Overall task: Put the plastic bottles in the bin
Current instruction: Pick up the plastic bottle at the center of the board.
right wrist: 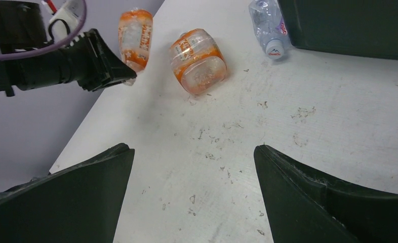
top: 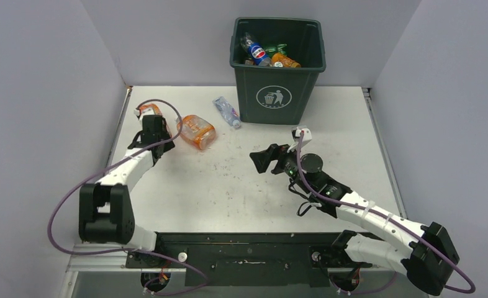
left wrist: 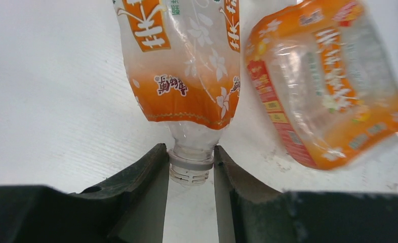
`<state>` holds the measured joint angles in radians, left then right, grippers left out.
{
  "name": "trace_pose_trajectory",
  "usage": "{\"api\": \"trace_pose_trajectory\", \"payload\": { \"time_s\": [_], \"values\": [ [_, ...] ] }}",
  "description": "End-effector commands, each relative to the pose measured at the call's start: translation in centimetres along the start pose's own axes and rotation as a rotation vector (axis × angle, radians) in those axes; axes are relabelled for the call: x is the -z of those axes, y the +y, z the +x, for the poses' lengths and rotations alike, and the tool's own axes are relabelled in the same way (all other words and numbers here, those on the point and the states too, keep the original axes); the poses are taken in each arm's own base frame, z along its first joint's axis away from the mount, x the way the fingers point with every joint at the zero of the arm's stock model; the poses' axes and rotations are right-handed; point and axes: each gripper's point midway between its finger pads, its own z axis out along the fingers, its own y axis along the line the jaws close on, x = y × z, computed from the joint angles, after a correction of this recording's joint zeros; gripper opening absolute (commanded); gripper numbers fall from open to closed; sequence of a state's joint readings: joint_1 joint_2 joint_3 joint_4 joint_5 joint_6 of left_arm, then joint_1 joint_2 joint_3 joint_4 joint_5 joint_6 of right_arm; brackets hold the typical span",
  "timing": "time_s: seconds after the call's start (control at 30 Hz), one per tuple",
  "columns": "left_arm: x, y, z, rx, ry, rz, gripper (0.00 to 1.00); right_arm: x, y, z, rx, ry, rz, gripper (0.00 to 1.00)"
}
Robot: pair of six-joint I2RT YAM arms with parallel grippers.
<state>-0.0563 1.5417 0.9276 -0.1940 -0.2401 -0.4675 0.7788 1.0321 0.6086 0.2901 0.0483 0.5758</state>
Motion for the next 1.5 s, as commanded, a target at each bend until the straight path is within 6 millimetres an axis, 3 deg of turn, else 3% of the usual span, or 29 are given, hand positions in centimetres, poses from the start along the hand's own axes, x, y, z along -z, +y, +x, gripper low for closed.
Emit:
{"api": "trace_pose_trajectory", "payload": {
  "time_s": [0.0, 0.1, 0.2, 0.33, 0.43, 0.53, 0.8, 1.0, 1.33, 1.47],
  "values": [
    [7.2, -2.3, -5.4, 0.021, -0.221, 0.096, 0.0, 0.8, 1.4, -3.5, 0.006, -0.081, -0.035, 0.92],
    [12.9, -5.2, -6.6, -0.045, -0.331, 0.223, 0.0, 1.4, 2.7, -5.0, 0.022, -0.087, -0.072, 0.91],
    [19.2, -10.1, -6.1, -0.181, -0.417, 0.499, 0.0, 2.3, 4.1, -6.7, 0.056, -0.081, -0.118, 0.9],
    [26.9, -15.0, -2.0, -0.399, -0.49, 0.866, 0.0, 4.5, 6.2, -10.2, 0.068, -0.106, -0.223, 0.9],
    [30.9, -16.5, 1.2, -0.506, -0.532, 1.062, 0.0, 5.8, 7.7, -12.2, 0.073, -0.133, -0.27, 0.9],
    [34.0, -17.2, 2.8, -0.505, -0.599, 1.22, 0.0, 6.7, 8.6, -13.1, 0.052, -0.175, -0.326, 0.9],
    [36.5, -19.0, 6.4, -0.48, -0.529, 1.394, 0.0, 8.0, 11.1, -15.2, -0.049, -0.303, -0.489, 0.9],
    [36.3, -18.5, 7.8, -0.577, -0.522, 1.369, 0.0, 7.7, 10.3, -17.1, 0.007, -0.31, -0.391, 0.9],
    [37.3, -18.6, 8.1, -0.616, -0.542, 1.413, 0.0, 5.6, 11.3, -15.4, -0.035, -0.193, -0.442, 0.9],
    [38.2, -18.6, 8.1, -0.618, -0.552, 1.441, 0.0, 5.2, 11.9, -15.2, -0.056, -0.163, -0.474, 1.0]
  ]
}}
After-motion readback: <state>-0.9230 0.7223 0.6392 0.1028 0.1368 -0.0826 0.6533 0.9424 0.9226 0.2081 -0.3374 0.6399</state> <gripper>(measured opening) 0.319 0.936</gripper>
